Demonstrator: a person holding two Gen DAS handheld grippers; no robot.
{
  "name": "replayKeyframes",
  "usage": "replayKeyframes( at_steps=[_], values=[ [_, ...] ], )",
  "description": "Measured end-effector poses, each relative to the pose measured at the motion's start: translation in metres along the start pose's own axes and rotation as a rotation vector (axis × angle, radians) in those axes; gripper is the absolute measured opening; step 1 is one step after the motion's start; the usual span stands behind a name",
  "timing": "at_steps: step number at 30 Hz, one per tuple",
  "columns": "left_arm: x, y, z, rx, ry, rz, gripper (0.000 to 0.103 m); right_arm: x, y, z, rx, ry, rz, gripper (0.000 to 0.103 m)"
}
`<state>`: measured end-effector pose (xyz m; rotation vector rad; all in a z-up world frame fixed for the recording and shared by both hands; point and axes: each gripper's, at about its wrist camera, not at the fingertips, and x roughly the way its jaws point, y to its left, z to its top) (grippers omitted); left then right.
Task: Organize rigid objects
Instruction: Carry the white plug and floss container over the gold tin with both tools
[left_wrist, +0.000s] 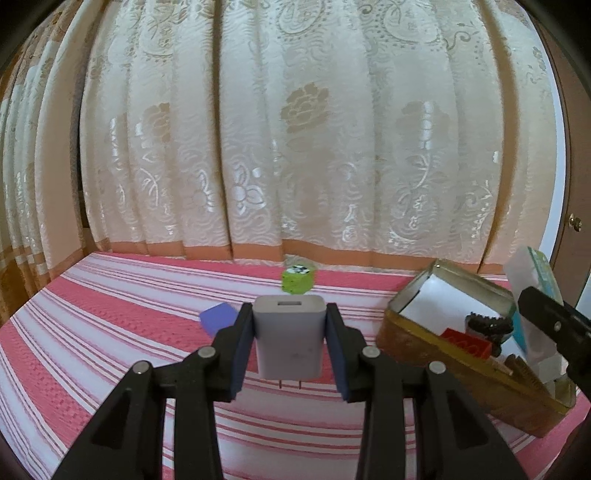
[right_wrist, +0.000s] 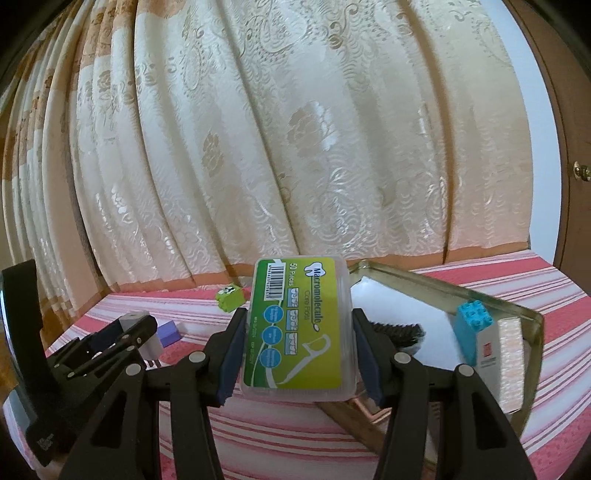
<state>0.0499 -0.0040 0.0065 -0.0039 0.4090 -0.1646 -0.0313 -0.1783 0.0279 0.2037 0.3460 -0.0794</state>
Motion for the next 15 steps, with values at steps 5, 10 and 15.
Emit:
replayKeyframes(
  at_steps=[5,10,15],
  values=[
    [-0.001,-0.018,0.0,0.009,-0.002,-0.017,0.037,-0.006,-0.018,0.002,0.018,-0.015,-0.015,0.057],
    [-0.002,-0.037,0.002,0.019,-0.006,-0.04,0.037,-0.011,-0.039,0.006,0.035,-0.029,-0.035,0.057],
    [-0.004,-0.059,0.004,0.03,-0.015,-0.068,0.037,-0.015,-0.057,0.01,0.033,-0.045,-0.065,0.057]
  ],
)
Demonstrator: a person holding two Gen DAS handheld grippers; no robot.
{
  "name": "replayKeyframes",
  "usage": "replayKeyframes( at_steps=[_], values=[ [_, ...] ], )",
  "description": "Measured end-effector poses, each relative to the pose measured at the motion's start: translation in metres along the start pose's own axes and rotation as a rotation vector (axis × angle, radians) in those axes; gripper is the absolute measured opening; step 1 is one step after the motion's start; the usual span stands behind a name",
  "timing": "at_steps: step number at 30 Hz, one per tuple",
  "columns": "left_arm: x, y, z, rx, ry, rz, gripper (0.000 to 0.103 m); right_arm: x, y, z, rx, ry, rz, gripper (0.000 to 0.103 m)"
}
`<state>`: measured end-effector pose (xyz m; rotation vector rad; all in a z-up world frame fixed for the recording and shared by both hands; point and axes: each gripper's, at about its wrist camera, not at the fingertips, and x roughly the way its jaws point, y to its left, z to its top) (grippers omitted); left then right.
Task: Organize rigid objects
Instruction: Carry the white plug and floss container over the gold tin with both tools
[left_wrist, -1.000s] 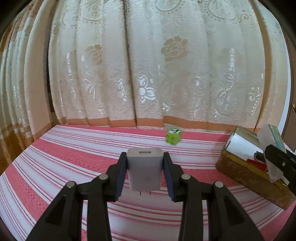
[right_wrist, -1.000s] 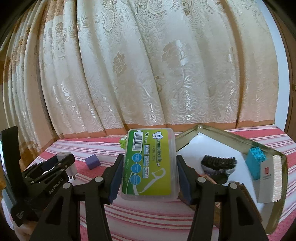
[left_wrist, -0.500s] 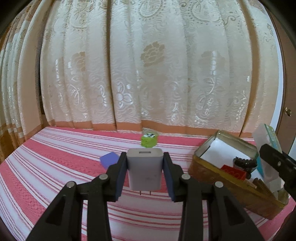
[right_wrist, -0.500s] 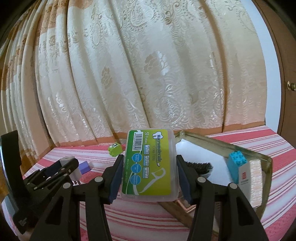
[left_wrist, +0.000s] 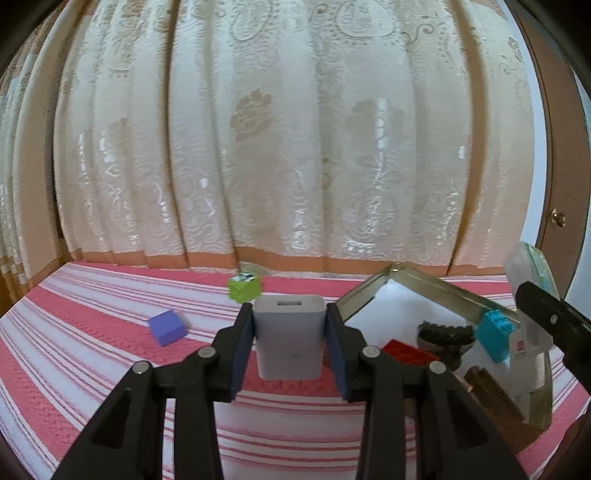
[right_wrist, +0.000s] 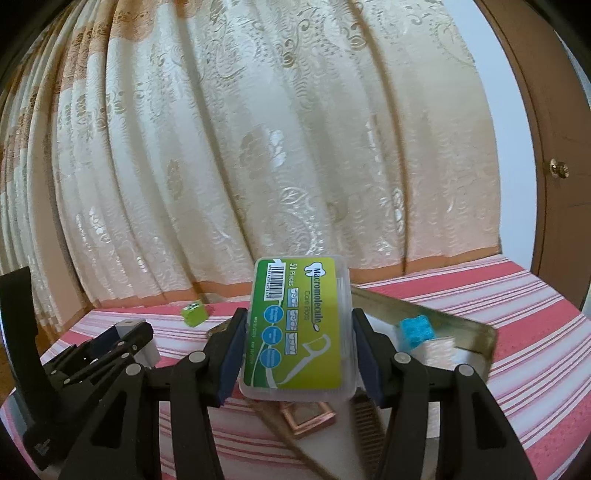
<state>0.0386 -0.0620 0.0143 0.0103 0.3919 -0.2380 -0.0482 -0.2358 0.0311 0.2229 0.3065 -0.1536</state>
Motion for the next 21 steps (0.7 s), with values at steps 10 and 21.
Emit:
replayKeyframes(
  at_steps=[10,21],
  values=[
    [0.005,-0.041,0.003,0.031,-0.009,-0.044,0.037,0.001,-0.032,0.006,-0.005,-0.014,-0.053,0.057],
    [0.016,-0.079,0.003,0.069,0.006,-0.091,0.037,0.007,-0.059,0.012,-0.044,-0.018,-0.122,0.057]
  ],
)
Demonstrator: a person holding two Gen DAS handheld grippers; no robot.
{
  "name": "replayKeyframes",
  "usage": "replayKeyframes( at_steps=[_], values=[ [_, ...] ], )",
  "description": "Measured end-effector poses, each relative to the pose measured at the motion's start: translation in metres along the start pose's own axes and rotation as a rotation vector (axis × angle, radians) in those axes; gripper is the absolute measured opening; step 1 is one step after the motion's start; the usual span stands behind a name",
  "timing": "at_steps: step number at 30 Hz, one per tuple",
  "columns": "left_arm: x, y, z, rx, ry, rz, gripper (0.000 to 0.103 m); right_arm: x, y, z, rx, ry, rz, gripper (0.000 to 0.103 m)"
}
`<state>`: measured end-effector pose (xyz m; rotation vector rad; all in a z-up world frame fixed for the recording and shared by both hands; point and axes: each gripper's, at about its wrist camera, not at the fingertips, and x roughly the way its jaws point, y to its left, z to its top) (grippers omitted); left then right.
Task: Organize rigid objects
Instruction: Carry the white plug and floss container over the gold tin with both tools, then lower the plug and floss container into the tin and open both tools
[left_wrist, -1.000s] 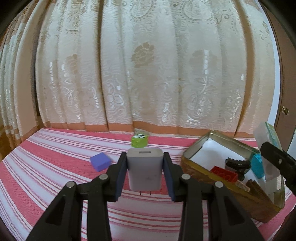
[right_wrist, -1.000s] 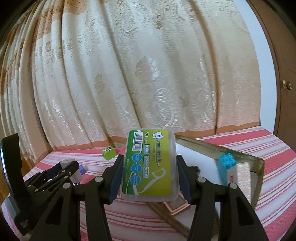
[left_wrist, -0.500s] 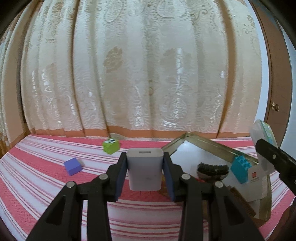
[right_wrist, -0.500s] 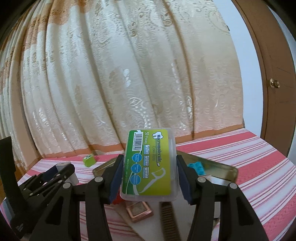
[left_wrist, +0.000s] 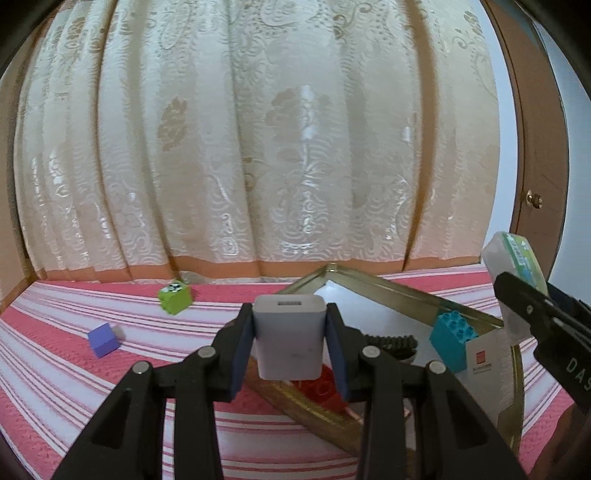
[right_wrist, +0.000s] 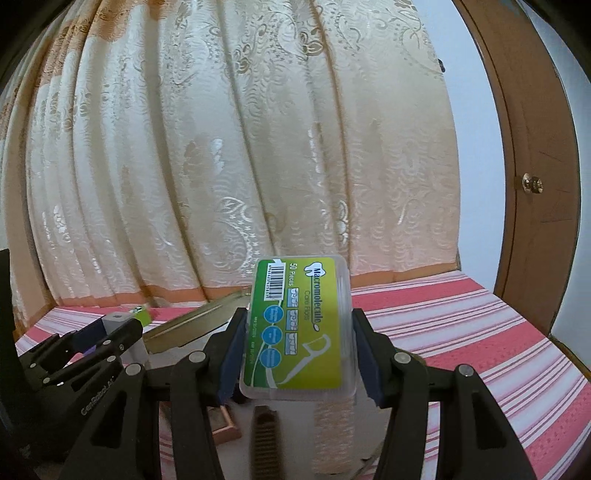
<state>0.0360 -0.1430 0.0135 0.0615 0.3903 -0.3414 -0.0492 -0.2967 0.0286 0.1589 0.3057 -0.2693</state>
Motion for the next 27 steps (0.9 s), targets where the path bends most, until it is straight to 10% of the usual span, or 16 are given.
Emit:
replayKeyframes(
  at_steps=[27],
  values=[
    [0.026,-0.032,-0.007,0.106,0.05,0.023,0.037,0.031,-0.003,-0.012,-0.055,0.122,-0.038,0.057]
  ],
)
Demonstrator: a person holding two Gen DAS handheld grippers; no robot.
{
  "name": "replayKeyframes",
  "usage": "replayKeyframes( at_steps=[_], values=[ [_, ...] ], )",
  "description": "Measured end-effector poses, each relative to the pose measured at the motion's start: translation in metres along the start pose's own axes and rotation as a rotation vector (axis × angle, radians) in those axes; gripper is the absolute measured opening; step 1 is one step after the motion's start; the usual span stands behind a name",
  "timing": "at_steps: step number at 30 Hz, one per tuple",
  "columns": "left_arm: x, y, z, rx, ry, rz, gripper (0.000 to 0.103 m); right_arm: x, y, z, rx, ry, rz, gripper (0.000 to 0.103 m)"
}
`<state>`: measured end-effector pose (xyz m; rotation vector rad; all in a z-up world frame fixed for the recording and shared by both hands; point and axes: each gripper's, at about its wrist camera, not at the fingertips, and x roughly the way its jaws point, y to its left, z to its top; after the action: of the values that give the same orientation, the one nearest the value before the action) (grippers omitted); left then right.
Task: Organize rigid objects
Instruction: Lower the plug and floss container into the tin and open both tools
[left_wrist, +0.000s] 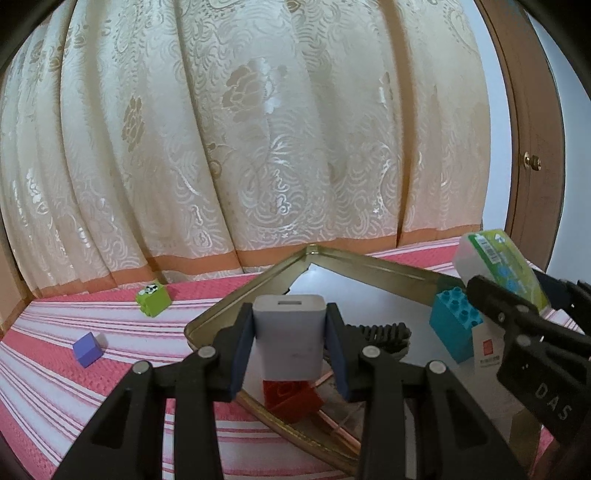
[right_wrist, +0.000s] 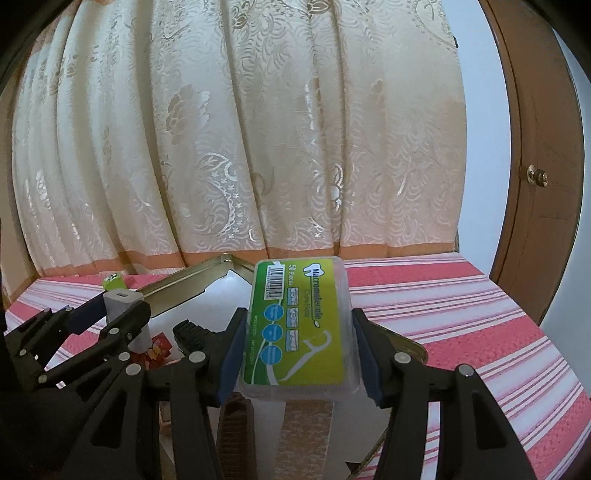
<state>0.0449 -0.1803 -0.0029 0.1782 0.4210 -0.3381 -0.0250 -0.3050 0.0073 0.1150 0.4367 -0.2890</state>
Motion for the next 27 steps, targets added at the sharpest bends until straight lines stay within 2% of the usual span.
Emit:
replayKeyframes(
  at_steps=[6,10,14,15,16,17,18,19,22,27],
  values=[
    [0.011,-0.006,0.001,0.035,0.016,0.024,0.037,0.002,0.003,0.001,-0.001,0.0,0.015,0.057],
    [0.019,-0.004,0.003,0.018,0.041,0.033,0.037,0.003,0.004,0.001,0.002,0.0,0.032,0.057],
    [0.026,-0.004,0.002,0.024,0.079,0.035,0.038,0.009,0.001,0.004,0.024,0.02,0.081,0.058],
    [0.027,-0.004,0.002,0.024,0.085,0.035,0.044,0.01,0.001,0.003,0.027,0.026,0.092,0.058],
    [0.026,-0.005,0.002,0.024,0.083,0.036,0.063,0.011,0.002,0.003,0.027,0.034,0.102,0.058],
    [0.024,-0.004,0.001,0.022,0.075,0.038,0.075,0.012,0.002,0.003,0.025,0.04,0.103,0.059],
    [0.02,-0.004,0.002,0.022,0.057,0.044,0.096,0.012,0.002,0.003,0.026,0.042,0.1,0.06],
    [0.017,-0.004,0.002,0.023,0.038,0.047,0.102,0.012,0.002,0.003,0.031,0.039,0.098,0.067],
    [0.008,-0.006,0.005,0.049,0.0,0.07,0.103,0.006,-0.001,0.003,0.051,0.01,0.097,0.082],
    [0.009,-0.005,0.003,0.064,0.011,0.085,0.103,-0.002,-0.004,0.004,0.065,-0.04,0.065,0.083]
  ],
)
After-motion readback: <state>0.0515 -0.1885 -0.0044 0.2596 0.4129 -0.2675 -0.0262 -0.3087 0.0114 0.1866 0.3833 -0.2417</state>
